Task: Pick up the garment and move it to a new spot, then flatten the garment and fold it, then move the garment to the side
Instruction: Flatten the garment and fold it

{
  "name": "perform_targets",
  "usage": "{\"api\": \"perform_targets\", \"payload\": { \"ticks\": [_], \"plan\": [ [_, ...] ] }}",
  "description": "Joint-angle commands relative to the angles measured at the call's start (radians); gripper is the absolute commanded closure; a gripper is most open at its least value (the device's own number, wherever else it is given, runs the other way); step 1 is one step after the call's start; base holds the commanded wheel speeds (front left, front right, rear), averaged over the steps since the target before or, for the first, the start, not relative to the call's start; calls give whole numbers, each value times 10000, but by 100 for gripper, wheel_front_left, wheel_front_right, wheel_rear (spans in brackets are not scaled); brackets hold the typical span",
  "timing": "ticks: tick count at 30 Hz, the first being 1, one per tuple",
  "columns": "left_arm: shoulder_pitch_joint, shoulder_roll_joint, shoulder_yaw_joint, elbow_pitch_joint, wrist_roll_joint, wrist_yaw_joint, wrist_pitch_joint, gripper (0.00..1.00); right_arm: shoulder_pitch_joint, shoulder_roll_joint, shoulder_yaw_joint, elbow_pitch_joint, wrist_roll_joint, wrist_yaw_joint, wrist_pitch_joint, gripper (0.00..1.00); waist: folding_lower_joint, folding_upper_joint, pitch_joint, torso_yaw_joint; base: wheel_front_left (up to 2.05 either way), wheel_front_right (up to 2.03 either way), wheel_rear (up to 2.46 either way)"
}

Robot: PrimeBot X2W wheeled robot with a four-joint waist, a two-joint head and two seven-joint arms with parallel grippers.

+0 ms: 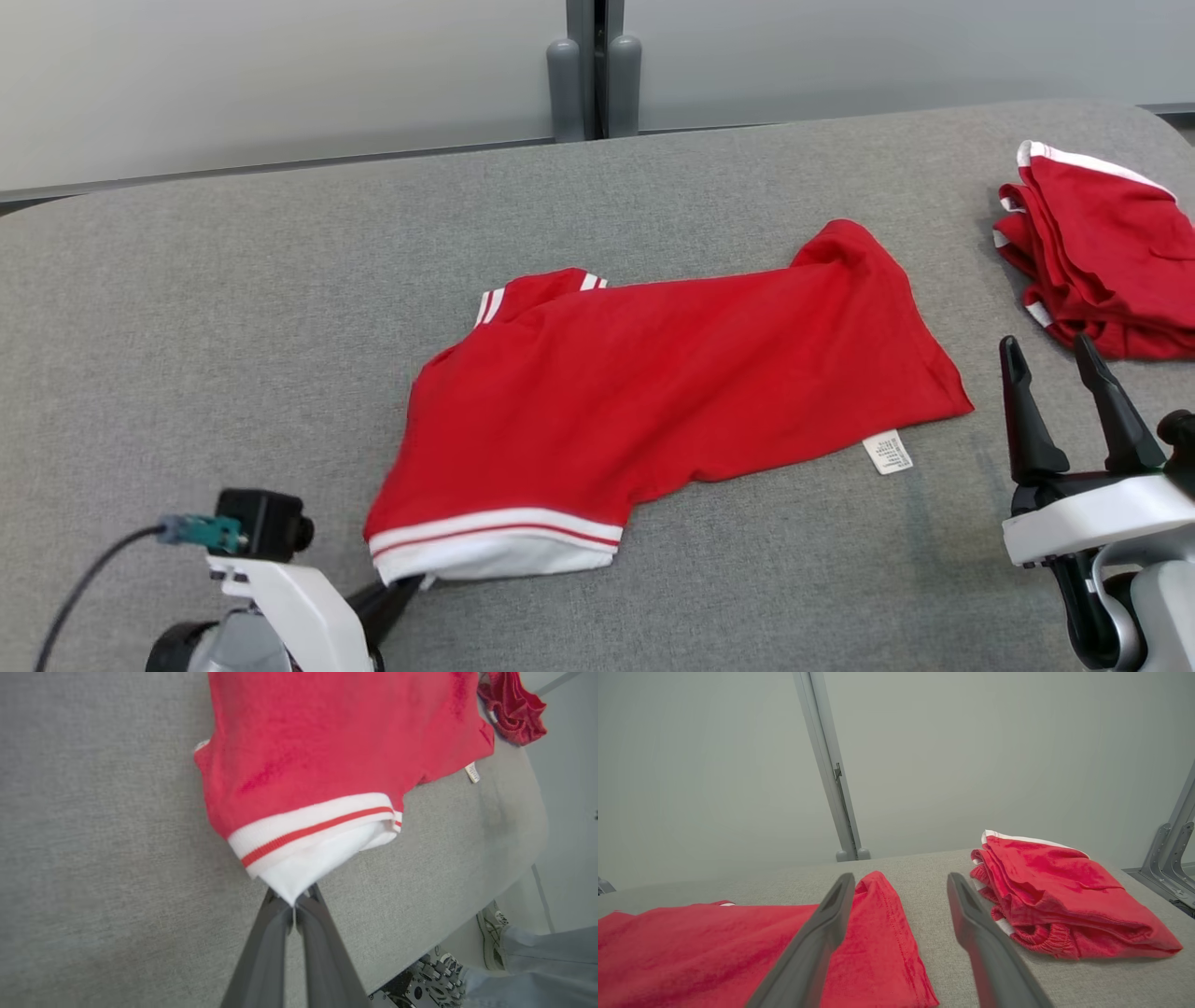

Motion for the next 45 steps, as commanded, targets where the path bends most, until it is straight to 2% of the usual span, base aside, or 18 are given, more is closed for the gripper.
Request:
{"api": "perform_targets", "payload": {
  "ticks": [1, 2, 3, 4, 5, 6, 10, 18, 23, 29, 36, 43, 45],
  "plan": [
    [-69, 12, -10, 345, 90, -91, -92, 100, -1, 9, 20, -47, -32, -4, 43, 0, 0, 0, 10, -34, 0, 0, 0],
    [-215, -79, -77, 693, 178, -159, -174, 100, -36, 37, 49, -58, -48, -4, 68, 0, 0, 0, 17, -58, 0, 0, 0],
    [-297, -251, -169, 1072, 229, -257, -286, 87, -71, 54, 74, -71, -67, -4, 76, 0, 0, 0, 15, -82, 0, 0, 0],
    [-355, -433, -233, 1440, 302, -314, -447, 51, -96, 54, 102, -72, -79, -4, 109, 0, 0, 0, 4, -112, 0, 0, 0],
    [-423, -521, -270, 1786, 422, -381, -629, 9, -113, 47, 131, -72, -78, -4, 128, 0, 0, 0, -2, -142, 0, 0, 0],
    [-476, -581, -300, 2055, 560, -396, -813, 0, -122, 38, 151, -73, -73, -4, 139, 0, 0, 0, -5, -159, 0, 0, 0],
    [-632, -742, -94, 2429, 1024, -442, -1877, 0, 0, -43, 107, -60, -23, -4, 97, 0, 0, 0, -35, -146, 0, 0, 0],
    [-356, -804, 494, 1840, 2262, 268, -4238, 0, 144, 62, 136, -108, -23, -4, -5, 0, 0, 0, -185, -95, 0, 0, 0],
    [-526, -955, 257, 1762, 2766, 264, -4757, 0, 166, 31, 150, -166, -33, -4, -13, 0, 0, 0, -178, -96, 0, 0, 0],
    [-1084, -973, -255, 2006, 3124, 69, -4339, 0, 113, -42, 187, -251, -68, -4, 71, 0, 0, 0, -76, -199, 0, 0, 0],
    [-2454, -927, -862, 2499, 3429, -237, -3080, 0, -152, -78, 320, -341, -20, -4, 117, 0, 0, 0, 300, -585, 0, 0, 0],
    [-3995, -1086, -1623, 3531, 4183, -363, -1842, 0, -398, 42, 431, -125, 111, -4, -96, 0, 0, 0, 741, -1142, 0, 0, 0],
    [-4407, -1092, -1826, 4050, 4495, -237, -1526, 0, -463, 52, 471, -80, 143, -4, -132, 0, 0, 0, 871, -1282, 0, 0, 0]
  ]
}}
